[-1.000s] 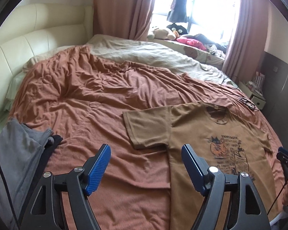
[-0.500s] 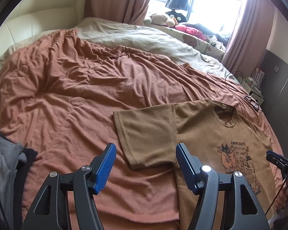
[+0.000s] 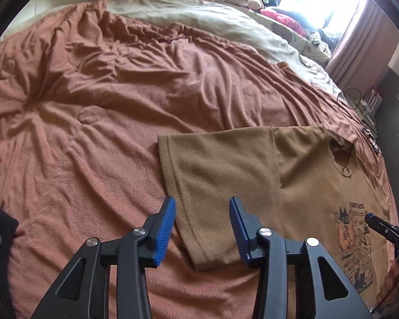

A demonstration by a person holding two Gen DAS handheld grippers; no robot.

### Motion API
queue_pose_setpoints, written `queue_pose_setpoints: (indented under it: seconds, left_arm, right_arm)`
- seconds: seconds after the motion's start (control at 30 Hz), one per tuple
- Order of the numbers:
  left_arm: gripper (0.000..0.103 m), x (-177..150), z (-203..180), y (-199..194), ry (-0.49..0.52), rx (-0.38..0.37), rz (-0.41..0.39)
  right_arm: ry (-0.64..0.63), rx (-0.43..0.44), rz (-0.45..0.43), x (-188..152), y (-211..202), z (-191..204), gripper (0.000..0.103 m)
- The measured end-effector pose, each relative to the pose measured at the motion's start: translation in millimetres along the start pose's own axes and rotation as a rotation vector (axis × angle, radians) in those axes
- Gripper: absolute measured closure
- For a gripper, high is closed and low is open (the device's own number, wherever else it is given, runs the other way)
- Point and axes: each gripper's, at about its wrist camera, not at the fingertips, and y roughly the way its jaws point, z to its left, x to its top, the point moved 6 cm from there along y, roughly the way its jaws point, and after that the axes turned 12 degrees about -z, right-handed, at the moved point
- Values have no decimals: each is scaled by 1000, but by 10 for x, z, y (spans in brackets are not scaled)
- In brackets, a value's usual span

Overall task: Fold small clothes
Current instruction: 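Close the left gripper on the side edge of the brown T-shirt, then lift the gripped side and fold it over toward the collar, then open left gripper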

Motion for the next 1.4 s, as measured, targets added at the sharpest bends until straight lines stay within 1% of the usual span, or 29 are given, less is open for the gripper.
queue_pose_setpoints:
  seconds: [0.03, 0.07, 0.13, 0.2, 0.27, 0.37, 0.47, 0.57, 0.6, 0.63, 0.67, 0.73, 0.8, 0.83, 0.9, 0.93, 0.97, 1.0, 1.03, 1.07, 1.13, 1.17, 1.23, 1.3, 1.4]
  left_arm:
    - [61, -9, 13, 44, 1, 4, 7]
    - [62, -30, 37, 122, -2, 8, 20]
    - [63, -59, 58, 220, -8, 2, 40]
    - [63, -98, 68, 320, -8, 8, 59]
    - [63, -123, 88, 429, -7, 13, 75]
    - [63, -128, 123, 534, -10, 29, 77]
    - [66, -136, 140, 677, -8, 33, 100]
    - [66, -102, 129, 743, 3, 53, 92]
    - [69, -98, 128, 757, 2, 59, 94]
    - [78, -97, 126, 768, 4, 70, 97]
    - [83, -93, 139, 776, 3, 89, 97]
    - [94, -85, 141, 788, -3, 92, 98]
    - [97, -69, 184, 760, -20, 92, 99]
    - [97, -48, 203, 735, -30, 96, 89]
    - [97, -23, 227, 691, -17, 130, 78]
    - [94, -22, 248, 668, -23, 137, 83]
    - [91, -25, 243, 667, -35, 108, 90]
    - [83, -34, 231, 667, -40, 85, 95]
    - [77, -38, 227, 671, -39, 87, 98]
    - [76, -44, 229, 679, -33, 94, 98]
    - [76, -55, 240, 715, -14, 131, 110]
    - [76, -67, 288, 727, -31, 149, 117]
    - [76, -73, 327, 731, -76, 127, 111]
    - [76, -99, 341, 739, -74, 127, 114]
    - [77, -124, 356, 757, -115, 133, 108]
  right_arm:
    - [-1, 4, 5, 8, 69, 27, 73]
    - [9, 14, 17, 11, 165, 52, 80]
    - [21, 27, 39, 18, 322, 94, 85]
    - [30, 29, 56, 26, 490, 126, 87]
    - [50, 48, 69, 35, 650, 157, 93]
    - [64, 51, 85, 18, 827, 183, 97]
    - [78, 69, 102, 2, 968, 230, 99]
    - [91, 74, 113, 10, 1092, 258, 99]
    - [98, 77, 116, 12, 1128, 271, 99]
    - [107, 83, 118, 9, 1147, 279, 99]
    - [124, 93, 119, 11, 1193, 303, 99]
    - [147, 99, 123, 9, 1238, 310, 99]
    - [161, 109, 129, -4, 1289, 328, 99]
    - [161, 109, 130, -9, 1311, 341, 99]
    - [158, 119, 133, -17, 1322, 364, 99]
    - [156, 126, 134, -19, 1322, 380, 99]
    - [151, 132, 133, -20, 1325, 391, 99]
    - [145, 131, 132, -17, 1335, 402, 99]
    - [142, 130, 129, -11, 1333, 401, 99]
    - [145, 134, 129, -7, 1344, 402, 99]
    - [156, 139, 133, -2, 1357, 398, 99]
    - [162, 138, 133, 0, 1359, 389, 99]
    - [164, 139, 133, 0, 1379, 388, 99]
    - [164, 139, 137, -13, 1404, 399, 99]
    - [184, 135, 146, -40, 1471, 395, 99]
